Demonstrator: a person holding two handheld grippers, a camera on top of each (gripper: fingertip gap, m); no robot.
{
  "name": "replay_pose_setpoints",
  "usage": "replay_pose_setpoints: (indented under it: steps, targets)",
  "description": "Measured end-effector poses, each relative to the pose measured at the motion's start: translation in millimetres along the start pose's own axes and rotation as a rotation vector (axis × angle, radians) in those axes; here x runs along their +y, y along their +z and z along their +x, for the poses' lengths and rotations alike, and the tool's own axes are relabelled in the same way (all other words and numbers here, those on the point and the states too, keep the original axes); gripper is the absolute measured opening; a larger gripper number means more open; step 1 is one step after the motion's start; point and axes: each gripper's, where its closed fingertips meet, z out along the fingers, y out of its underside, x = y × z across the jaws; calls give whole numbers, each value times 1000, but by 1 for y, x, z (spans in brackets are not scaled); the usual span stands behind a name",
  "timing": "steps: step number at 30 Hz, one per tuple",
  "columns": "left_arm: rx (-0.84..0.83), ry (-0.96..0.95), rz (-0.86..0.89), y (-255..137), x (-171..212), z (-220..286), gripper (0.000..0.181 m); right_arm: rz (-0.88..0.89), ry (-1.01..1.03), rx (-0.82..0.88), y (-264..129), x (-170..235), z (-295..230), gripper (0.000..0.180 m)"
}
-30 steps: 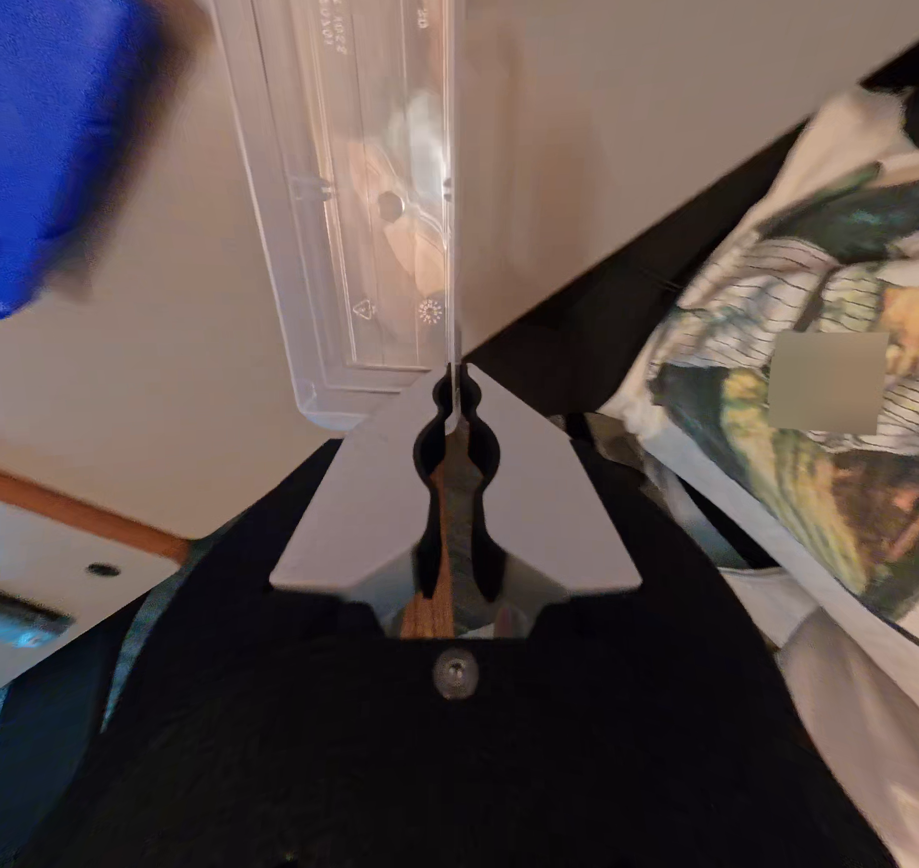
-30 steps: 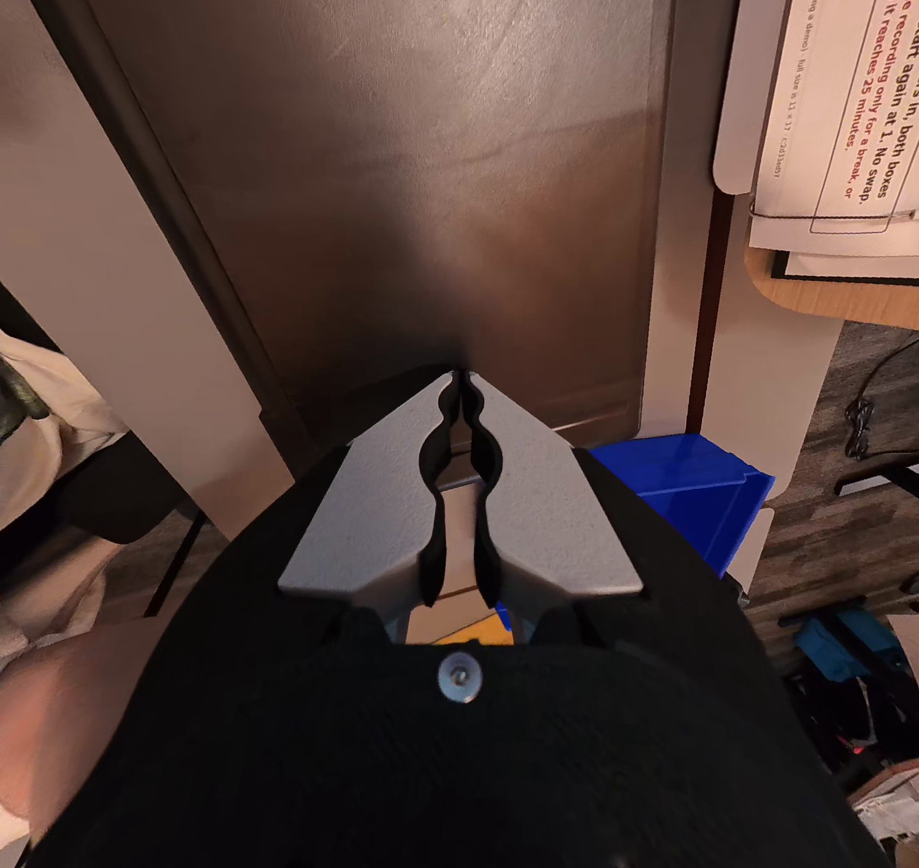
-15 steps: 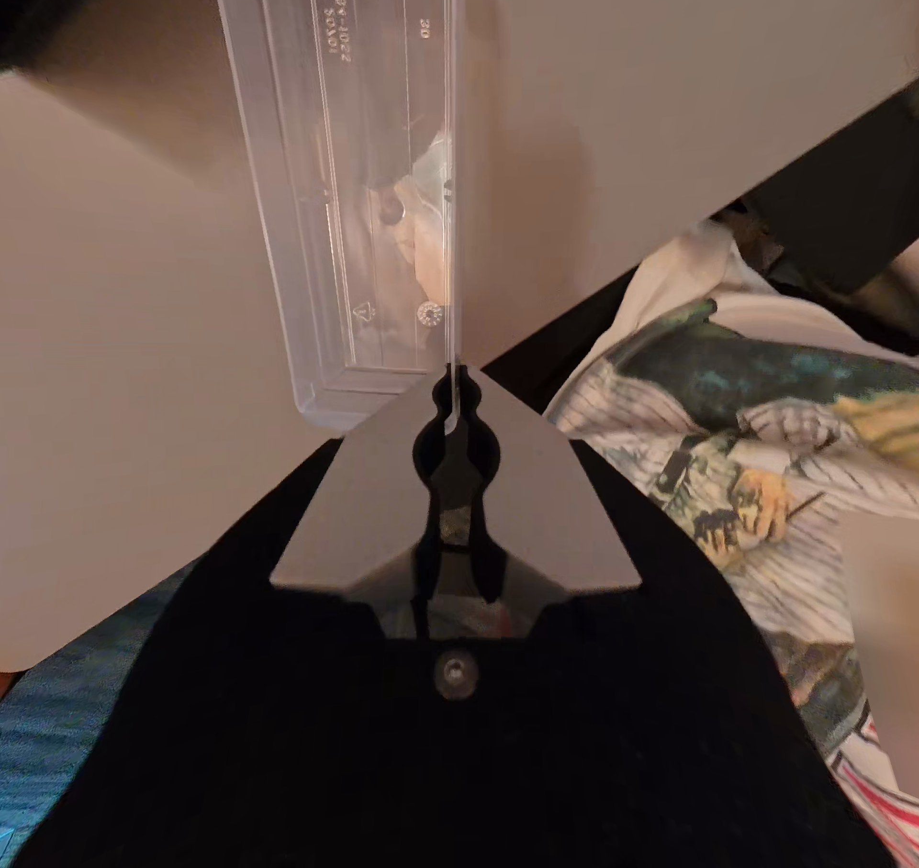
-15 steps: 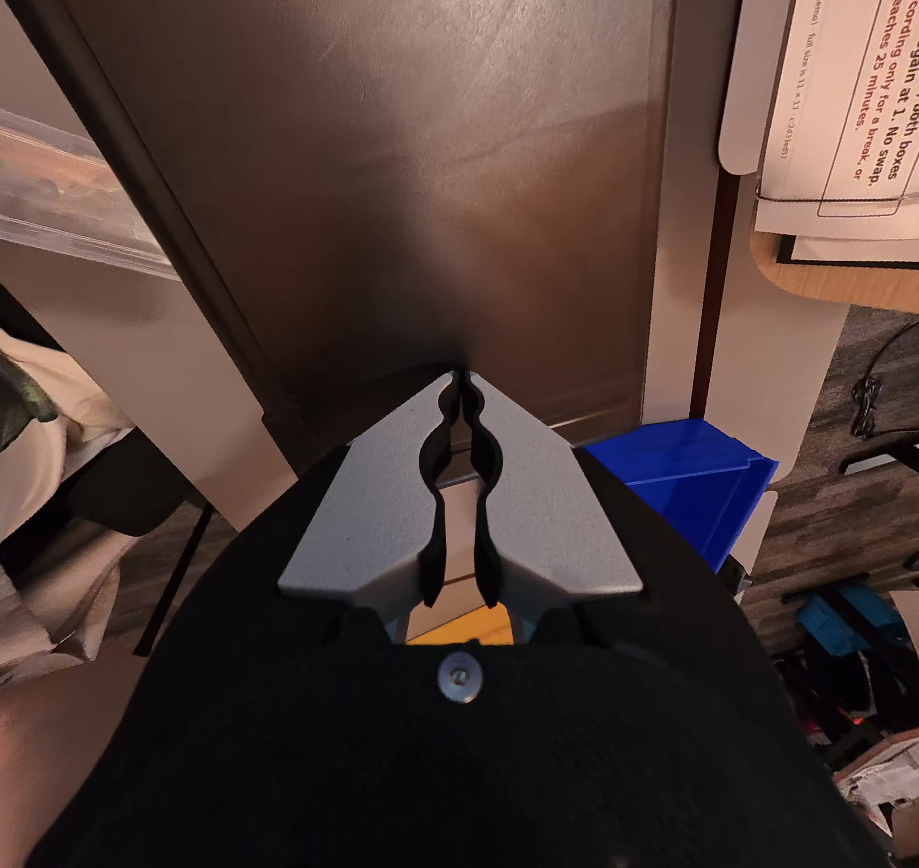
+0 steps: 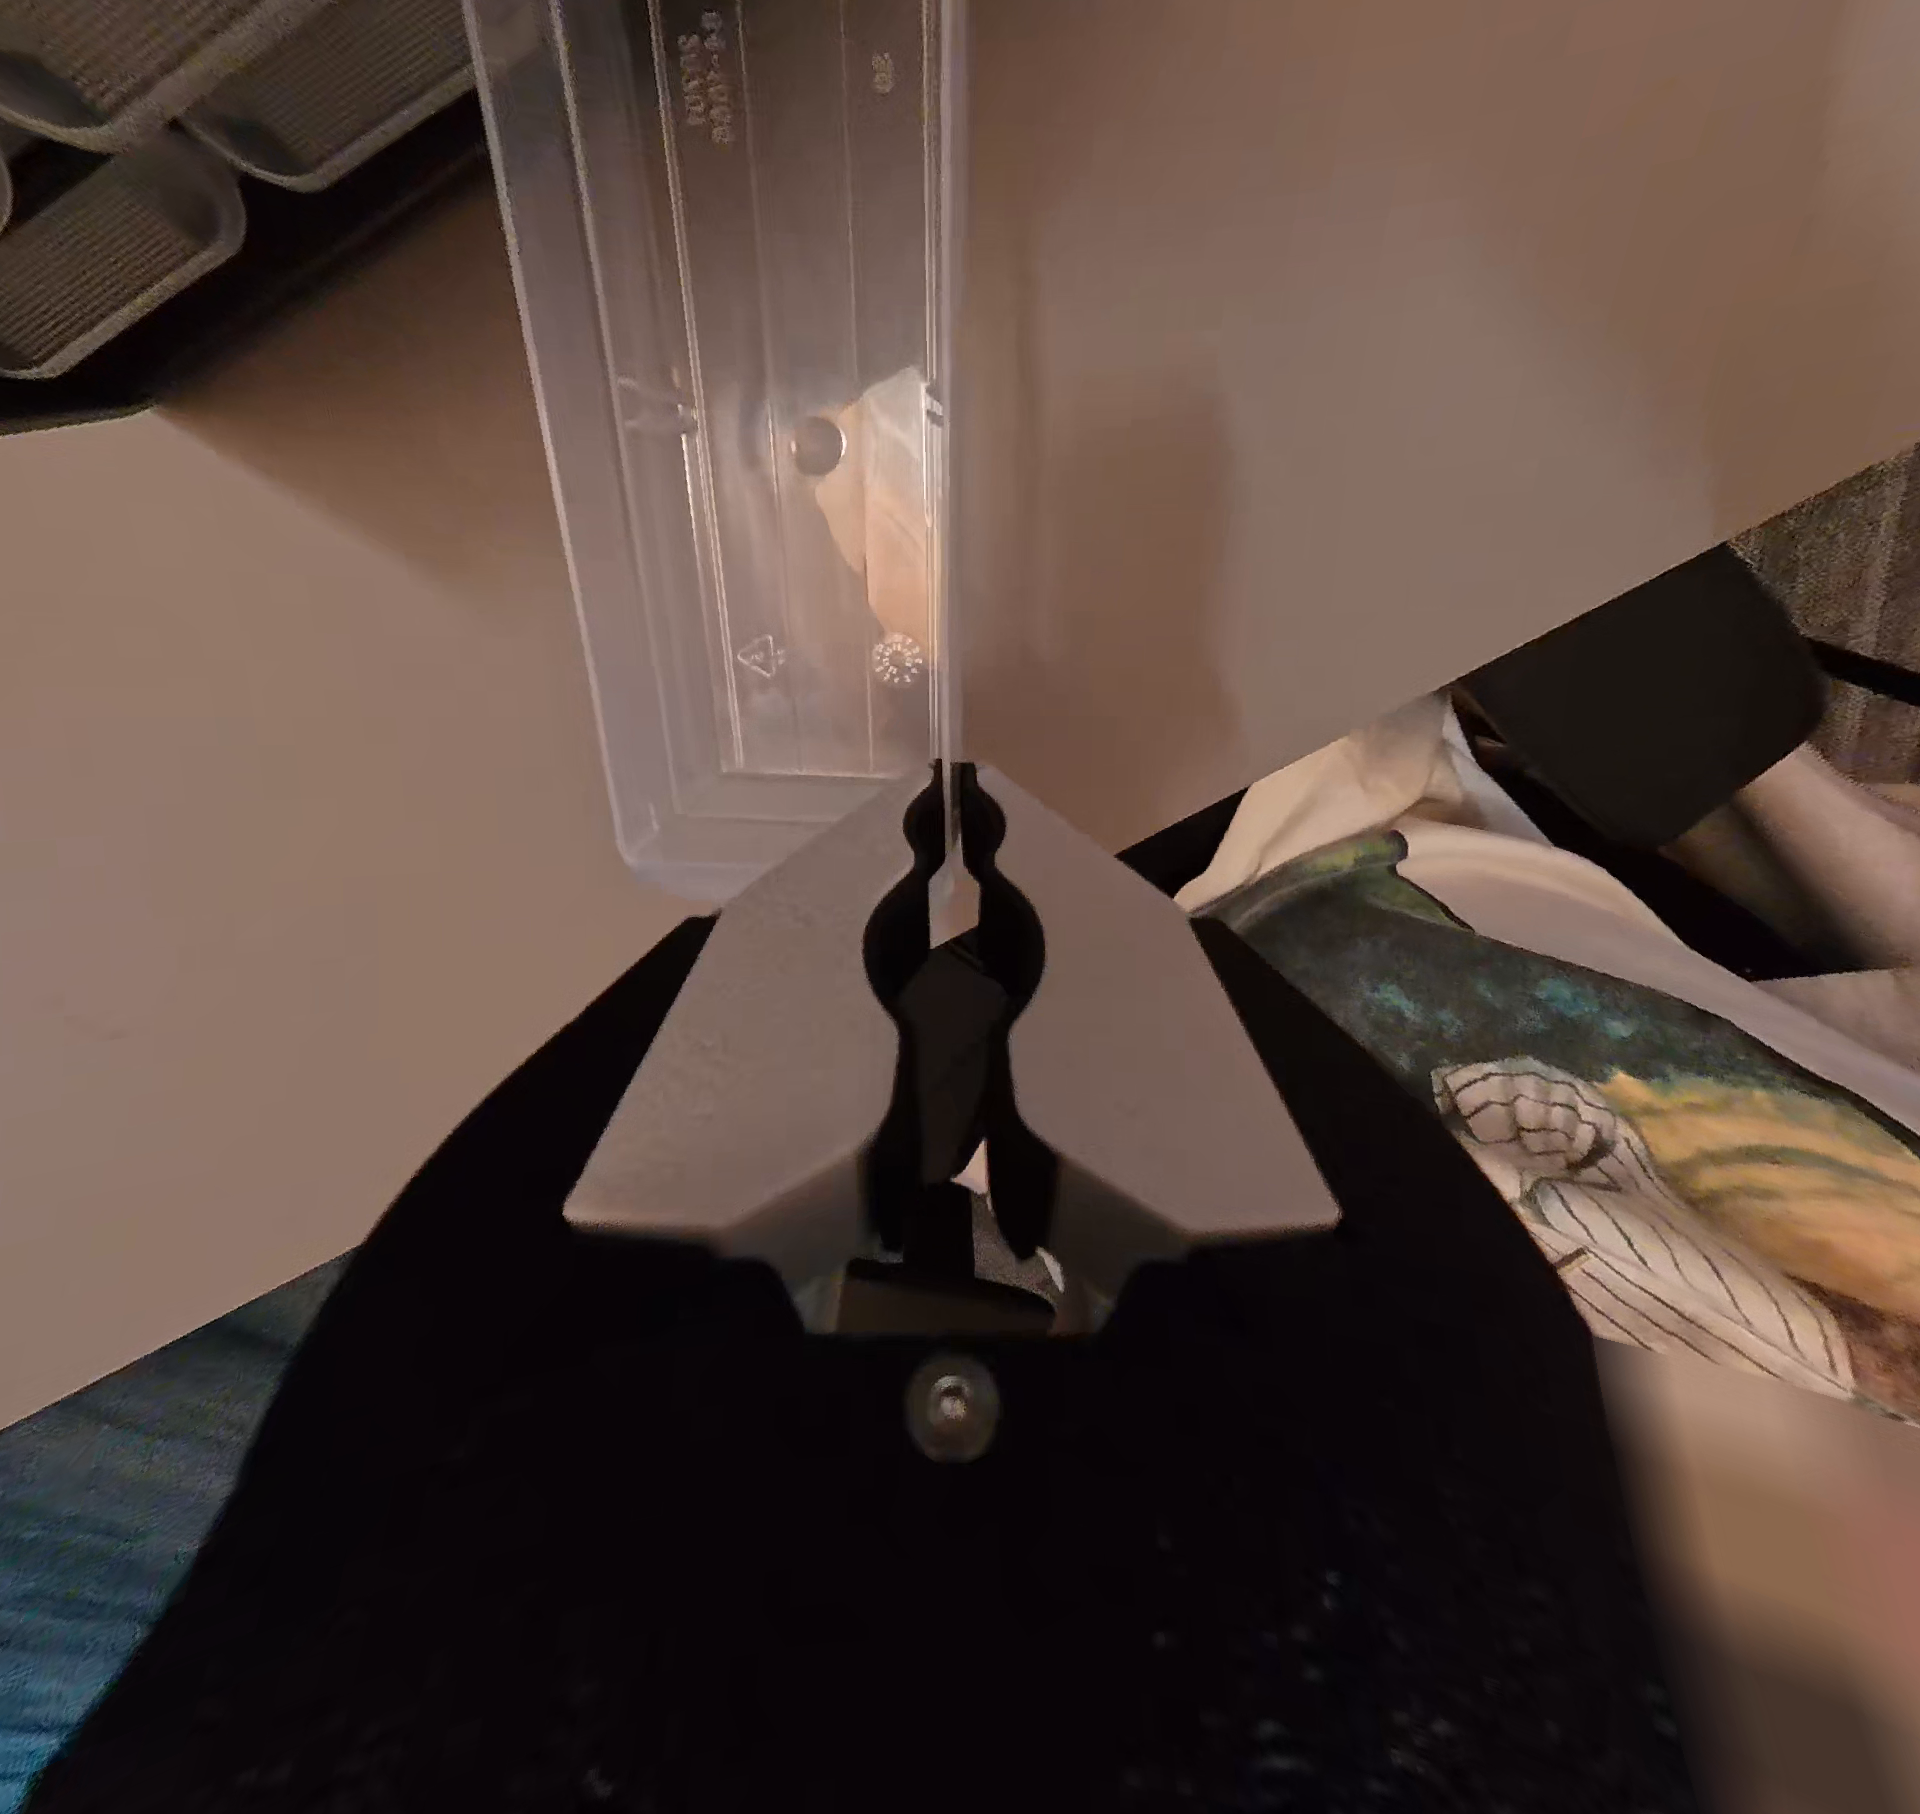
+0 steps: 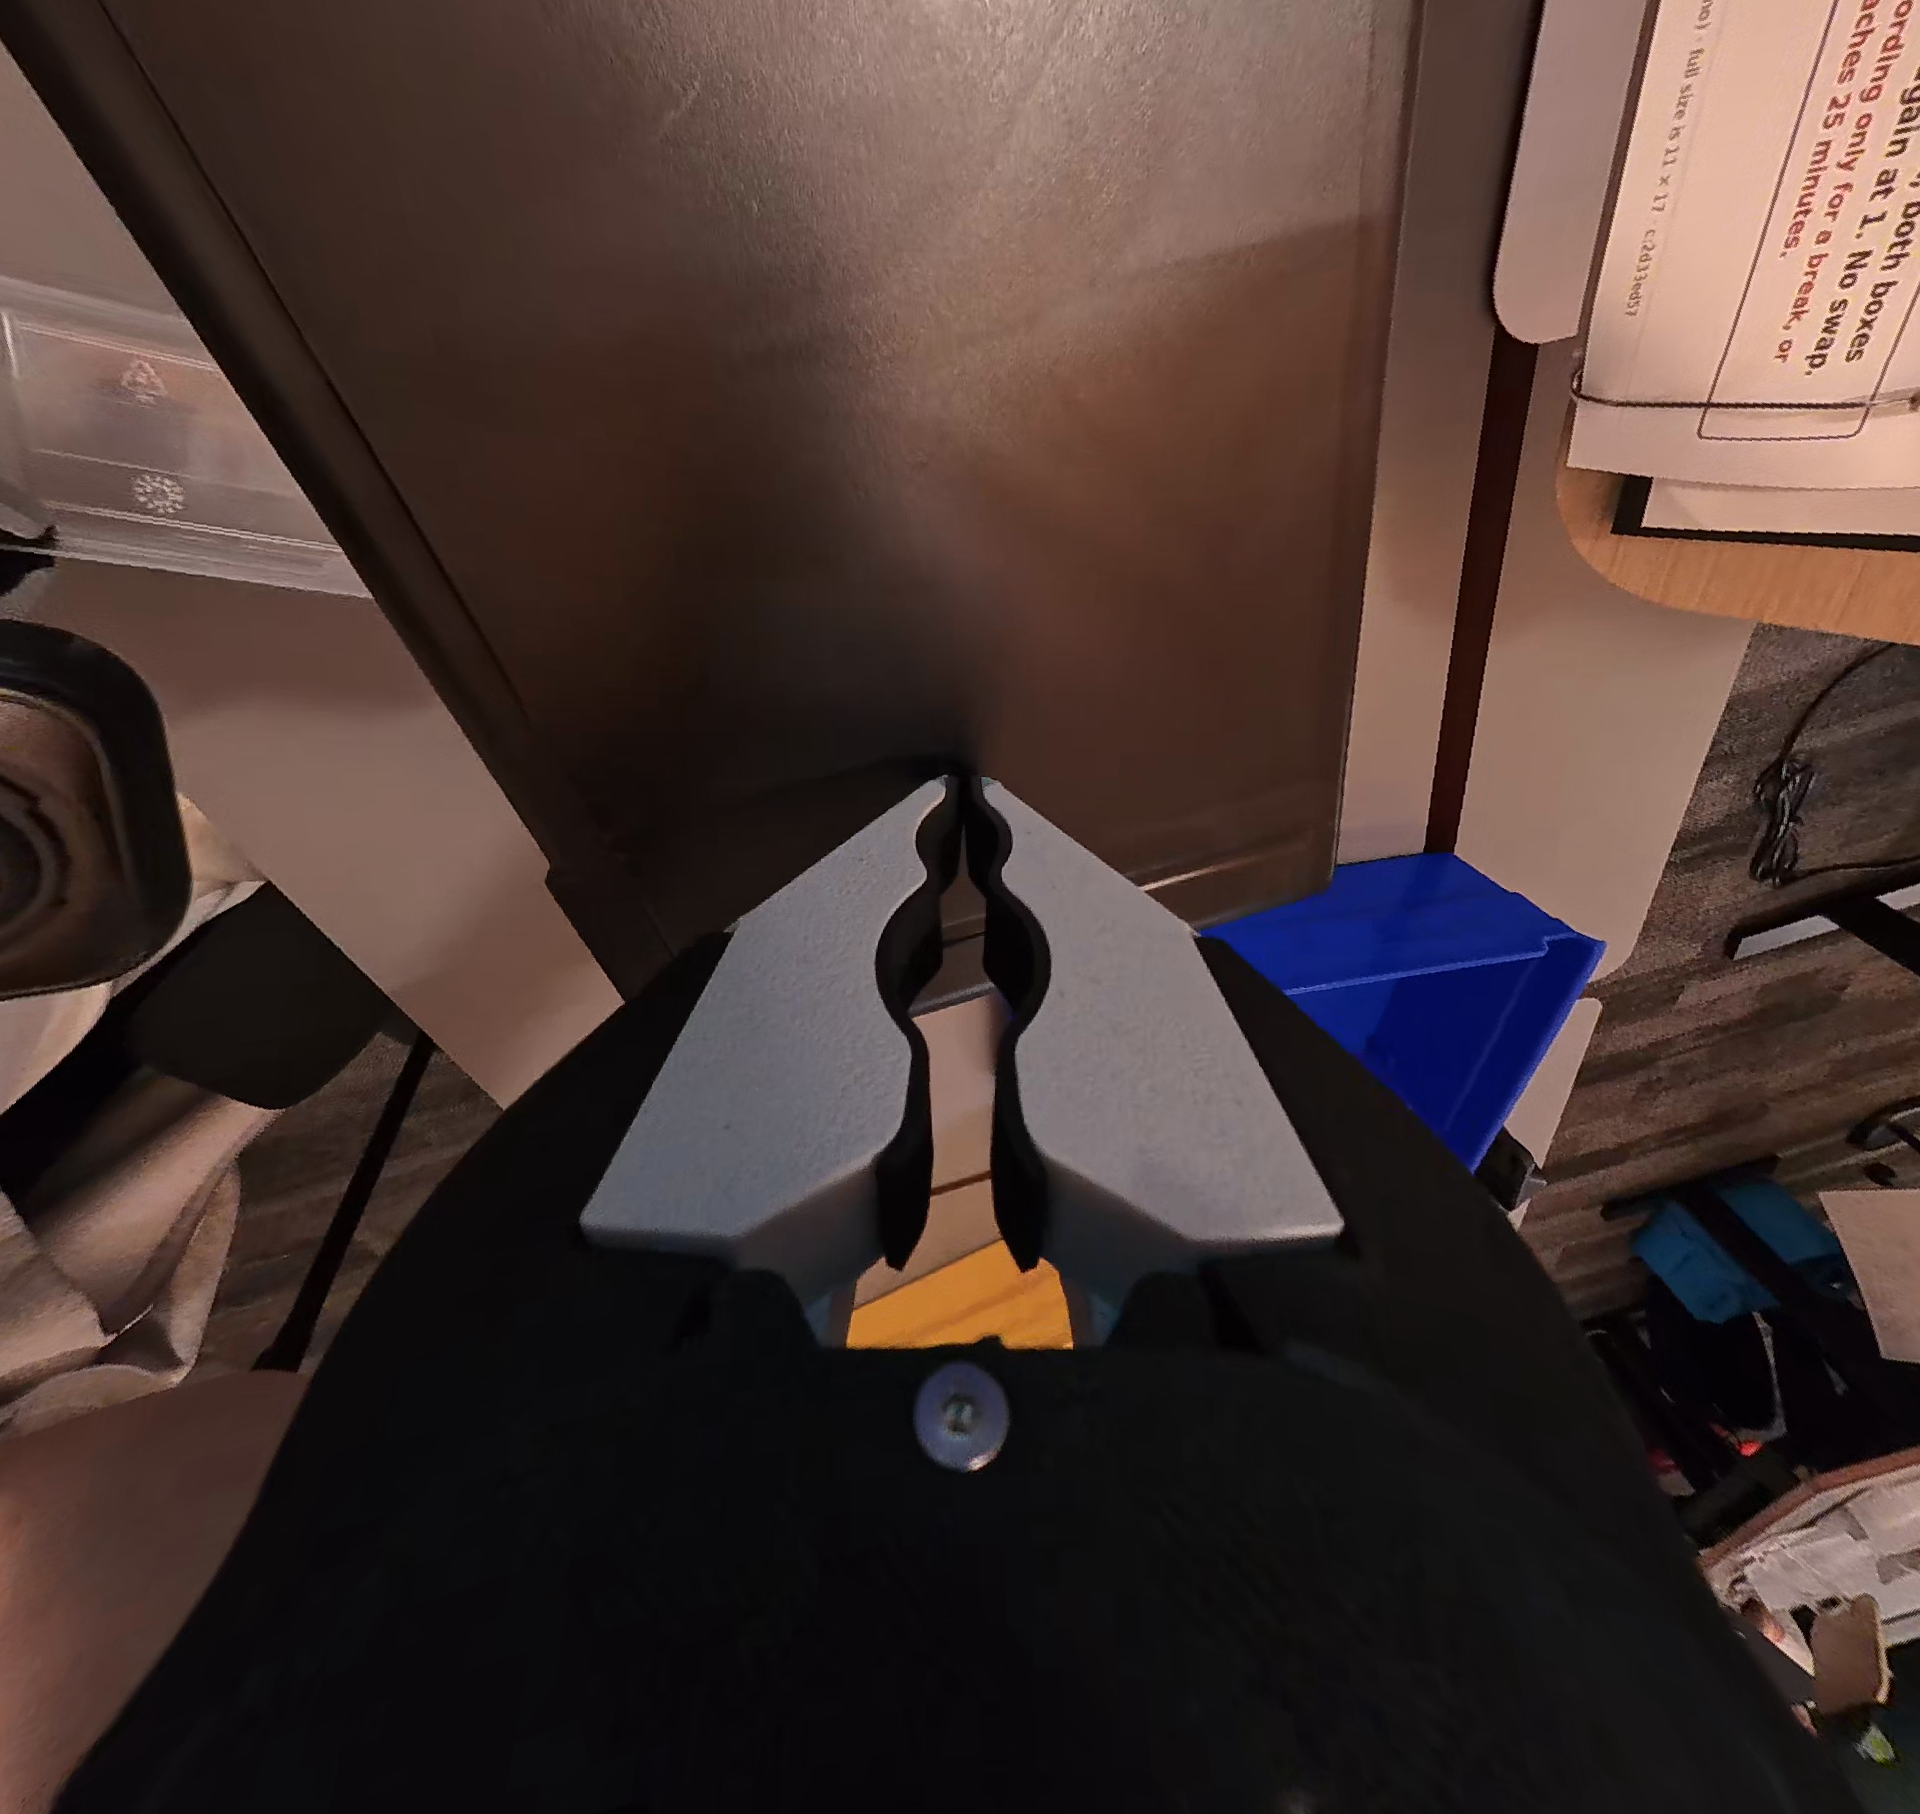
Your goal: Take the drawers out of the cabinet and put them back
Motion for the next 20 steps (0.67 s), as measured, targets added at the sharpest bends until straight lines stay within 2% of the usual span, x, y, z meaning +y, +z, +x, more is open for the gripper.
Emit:
replay_pose_setpoints:
  steps: [8, 20]
  targets:
    - [18, -53, 15, -5, -5, 7, 0, 19, 7, -18, 0, 0, 0, 0]
    - [-61, -63, 69, -19, -16, 9, 0, -15, 10, 7, 0, 0, 0, 0]
